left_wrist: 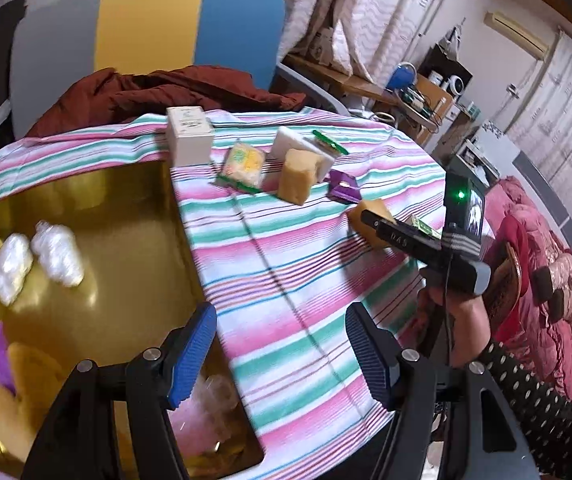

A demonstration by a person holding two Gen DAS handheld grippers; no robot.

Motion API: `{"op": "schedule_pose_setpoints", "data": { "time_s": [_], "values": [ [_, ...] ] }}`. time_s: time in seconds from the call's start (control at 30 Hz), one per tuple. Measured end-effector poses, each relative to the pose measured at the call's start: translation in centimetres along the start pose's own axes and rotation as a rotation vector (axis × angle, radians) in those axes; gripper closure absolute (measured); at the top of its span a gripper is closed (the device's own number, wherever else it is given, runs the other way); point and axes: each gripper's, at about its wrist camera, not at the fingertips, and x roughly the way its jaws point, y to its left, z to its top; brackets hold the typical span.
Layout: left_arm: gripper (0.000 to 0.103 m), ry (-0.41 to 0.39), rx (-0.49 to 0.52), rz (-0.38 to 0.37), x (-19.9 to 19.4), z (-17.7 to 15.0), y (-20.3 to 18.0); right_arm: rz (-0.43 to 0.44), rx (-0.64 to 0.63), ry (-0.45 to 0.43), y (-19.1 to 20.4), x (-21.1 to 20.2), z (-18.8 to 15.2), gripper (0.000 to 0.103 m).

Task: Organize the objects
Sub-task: 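Grasp a yellow sponge with the left tool while the right tool grasps another yellow sponge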

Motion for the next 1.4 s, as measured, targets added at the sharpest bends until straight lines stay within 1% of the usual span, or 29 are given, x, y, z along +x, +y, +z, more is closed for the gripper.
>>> {"op": "schedule_pose_setpoints", "data": {
  "time_s": [0.13, 0.3, 0.37, 0.43, 0.5, 0.57, 0.73, 0.8, 0.87, 0.93, 1.03, 1.07, 1.1, 1.13, 1.17, 1.2, 1.3, 1.4],
  "values": [
    [0.035, 0.029, 0.011, -0.014, 2.2, 2.0, -1.0, 0.009, 0.013, -0.028, -0.3, -0.2, -0.4, 0.045],
    [0.035, 0.072, 0.016, -0.029, 6.3, 5.1, -2.0, 0.018, 0.034, -0.056, -0.6, -0.5, -0.7, 0.045],
    [0.035, 0.087, 0.014, 0.0, 7.9, 6.1, -2.2, 0.013, 0.04, -0.07, -0.7, -0.7, -0.8, 0.045],
    [0.035, 0.088, 0.028, 0.006, 9.6, 7.4, -2.6, 0.008, 0.042, -0.078, -0.7, -0.8, -0.8, 0.045],
    [0.035, 0.087, 0.054, 0.034, 11.2, 8.5, -3.1, 0.01, 0.043, -0.076, -0.7, -0.6, -0.8, 0.045],
    [0.035, 0.092, 0.092, 0.041, 13.0, 9.7, -3.5, 0.017, 0.044, -0.073, -0.8, -0.5, -0.9, 0.045],
    [0.035, 0.113, 0.075, 0.081, 16.0, 11.8, -3.1, 0.04, 0.061, -0.074, -1.2, -0.3, -0.9, 0.045],
    [0.035, 0.128, 0.067, 0.064, 17.0, 12.4, -2.9, 0.044, 0.066, -0.073, -1.3, -0.2, -1.0, 0.045],
    [0.035, 0.127, 0.075, 0.064, 17.8, 12.8, -3.1, 0.045, 0.065, -0.074, -1.3, -0.2, -0.9, 0.045],
    [0.035, 0.125, 0.081, 0.048, 18.5, 13.0, -3.2, 0.043, 0.063, -0.072, -1.2, -0.1, -0.9, 0.045],
    [0.037, 0.135, 0.05, 0.03, 19.7, 13.1, -3.0, 0.039, 0.059, -0.069, -1.1, -0.1, -0.9, 0.045],
    [0.042, 0.128, 0.047, 0.045, 19.9, 12.9, -3.0, 0.039, 0.058, -0.068, -1.1, 0.0, -0.9, 0.045],
    [0.049, 0.122, 0.056, 0.063, 19.9, 12.8, -3.0, 0.039, 0.058, -0.068, -1.2, -0.1, -1.0, 0.045],
    [0.054, 0.114, 0.079, 0.089, 20.0, 12.6, -3.2, 0.04, 0.059, -0.068, -1.2, -0.1, -1.0, 0.045],
    [0.063, 0.111, 0.1, 0.114, 20.0, 12.4, -3.3, 0.04, 0.06, -0.068, -1.2, -0.1, -1.0, 0.045],
    [0.063, 0.109, 0.105, 0.116, 20.1, 12.4, -3.2, 0.04, 0.06, -0.068, -1.2, -0.1, -1.0, 0.045],
    [0.064, 0.1, 0.062, 0.081, 19.6, 12.1, -2.5, 0.037, 0.057, -0.069, -1.1, -0.1, -1.0, 0.045],
    [0.064, 0.085, 0.029, 0.074, 19.3, 11.6, -2.1, 0.034, 0.054, -0.068, -1.1, -0.1, -1.0, 0.045]
  ]
}}
